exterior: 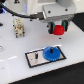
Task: Insert the blue gear onto the right peg, followed by the red gear
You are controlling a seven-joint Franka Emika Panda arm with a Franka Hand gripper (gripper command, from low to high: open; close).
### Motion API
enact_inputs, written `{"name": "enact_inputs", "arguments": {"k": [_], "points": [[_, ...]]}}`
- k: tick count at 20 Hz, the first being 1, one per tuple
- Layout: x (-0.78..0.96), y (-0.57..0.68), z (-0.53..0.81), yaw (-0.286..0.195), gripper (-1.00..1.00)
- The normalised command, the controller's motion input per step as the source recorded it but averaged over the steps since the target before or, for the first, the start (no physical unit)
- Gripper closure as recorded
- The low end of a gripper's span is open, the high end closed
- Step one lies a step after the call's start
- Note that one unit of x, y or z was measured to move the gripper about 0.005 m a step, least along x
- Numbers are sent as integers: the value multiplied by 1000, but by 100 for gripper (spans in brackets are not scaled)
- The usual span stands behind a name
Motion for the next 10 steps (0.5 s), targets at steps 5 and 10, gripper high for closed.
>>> {"name": "enact_inputs", "arguments": {"k": [5,10], "points": [[720,-212,257,0,100],[691,-215,164,0,100]]}}
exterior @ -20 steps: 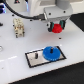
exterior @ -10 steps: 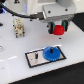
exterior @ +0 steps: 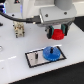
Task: Insert the blue gear onto the right peg, followed by the red gear
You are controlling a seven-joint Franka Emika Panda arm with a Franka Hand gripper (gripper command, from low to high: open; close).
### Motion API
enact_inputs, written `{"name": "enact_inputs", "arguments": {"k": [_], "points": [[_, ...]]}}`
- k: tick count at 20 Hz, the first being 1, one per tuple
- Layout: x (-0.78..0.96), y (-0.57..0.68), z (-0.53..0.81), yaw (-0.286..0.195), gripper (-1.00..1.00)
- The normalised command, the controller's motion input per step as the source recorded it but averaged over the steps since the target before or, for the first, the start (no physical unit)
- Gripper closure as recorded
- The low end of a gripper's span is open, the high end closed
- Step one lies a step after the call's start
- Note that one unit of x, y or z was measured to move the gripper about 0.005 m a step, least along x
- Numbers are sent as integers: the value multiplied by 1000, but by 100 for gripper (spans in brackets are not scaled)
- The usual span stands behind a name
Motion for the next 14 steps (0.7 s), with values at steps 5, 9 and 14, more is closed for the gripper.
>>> {"name": "enact_inputs", "arguments": {"k": [5,9,14], "points": [[554,-145,26,0,100],[333,-93,-24,0,100],[131,10,-131,0,100]]}}
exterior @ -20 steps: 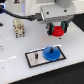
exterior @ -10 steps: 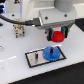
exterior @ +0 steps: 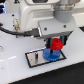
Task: Insert the blue gear onto the right peg, followed by the red gear
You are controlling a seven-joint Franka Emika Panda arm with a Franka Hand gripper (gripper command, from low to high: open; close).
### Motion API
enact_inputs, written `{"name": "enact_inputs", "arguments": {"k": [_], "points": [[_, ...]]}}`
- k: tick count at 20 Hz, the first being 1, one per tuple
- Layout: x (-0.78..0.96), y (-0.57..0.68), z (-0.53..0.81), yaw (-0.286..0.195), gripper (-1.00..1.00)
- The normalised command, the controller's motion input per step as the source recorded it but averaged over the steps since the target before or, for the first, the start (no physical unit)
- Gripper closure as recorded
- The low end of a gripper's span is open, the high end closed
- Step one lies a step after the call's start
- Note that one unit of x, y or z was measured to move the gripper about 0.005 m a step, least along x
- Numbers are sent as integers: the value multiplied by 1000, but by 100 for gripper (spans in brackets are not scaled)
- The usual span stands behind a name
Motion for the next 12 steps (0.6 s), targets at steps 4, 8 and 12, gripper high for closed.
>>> {"name": "enact_inputs", "arguments": {"k": [4,8,12], "points": [[147,-89,-179,0,100],[123,-141,-114,0,100],[39,-134,379,0,100]]}}
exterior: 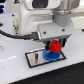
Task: Insert the blue gear onto the right peg, followed by the red gear
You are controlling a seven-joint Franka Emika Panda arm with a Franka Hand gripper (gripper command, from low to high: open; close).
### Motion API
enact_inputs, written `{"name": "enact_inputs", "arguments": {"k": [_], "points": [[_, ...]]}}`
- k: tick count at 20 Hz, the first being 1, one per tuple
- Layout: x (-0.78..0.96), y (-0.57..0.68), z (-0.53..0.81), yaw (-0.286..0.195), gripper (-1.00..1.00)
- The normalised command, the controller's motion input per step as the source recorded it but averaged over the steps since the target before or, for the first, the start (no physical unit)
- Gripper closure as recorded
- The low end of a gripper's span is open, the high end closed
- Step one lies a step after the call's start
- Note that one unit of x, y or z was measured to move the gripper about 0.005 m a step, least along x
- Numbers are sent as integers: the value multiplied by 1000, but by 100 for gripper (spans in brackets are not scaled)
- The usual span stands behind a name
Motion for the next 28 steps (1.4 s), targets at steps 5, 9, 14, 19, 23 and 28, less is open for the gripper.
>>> {"name": "enact_inputs", "arguments": {"k": [5,9,14,19,23,28], "points": [[186,-84,122,0,100],[270,-136,-22,0,100],[254,-154,-93,0,100],[238,-89,202,0,100],[224,-133,86,0,100],[191,-125,-154,0,100]]}}
